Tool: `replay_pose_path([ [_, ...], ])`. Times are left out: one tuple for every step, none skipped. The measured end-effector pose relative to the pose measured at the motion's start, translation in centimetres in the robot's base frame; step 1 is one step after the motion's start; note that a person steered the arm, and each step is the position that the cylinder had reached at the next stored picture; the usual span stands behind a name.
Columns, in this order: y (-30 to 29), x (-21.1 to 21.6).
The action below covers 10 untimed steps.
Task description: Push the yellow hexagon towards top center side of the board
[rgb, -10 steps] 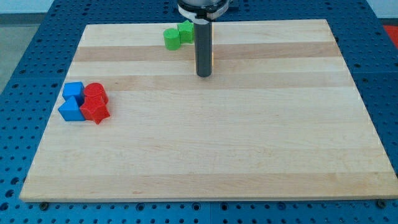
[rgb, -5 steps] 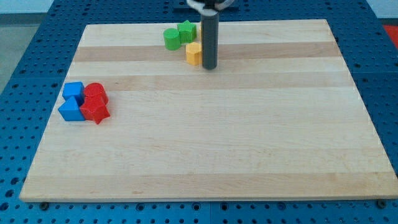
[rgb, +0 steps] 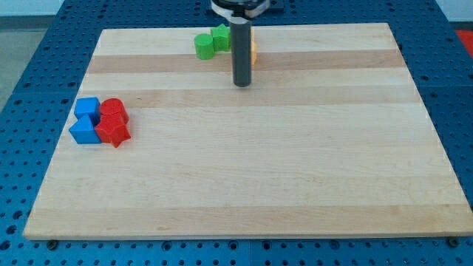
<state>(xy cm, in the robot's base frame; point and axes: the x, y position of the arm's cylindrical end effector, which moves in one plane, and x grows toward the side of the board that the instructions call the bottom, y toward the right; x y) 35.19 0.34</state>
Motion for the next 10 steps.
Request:
replay_pose_path([
  [1.5, -1.9],
  [0.9, -4.5],
  [-0.2, -6.5],
  [-0.2, -7.4],
  [-0.2, -5.2],
  [-4.9, -3.9],
  [-11.9, -3.9],
  [-18.1, -5.1],
  [-20.0, -8.5],
  [-17.8, -10.0],
])
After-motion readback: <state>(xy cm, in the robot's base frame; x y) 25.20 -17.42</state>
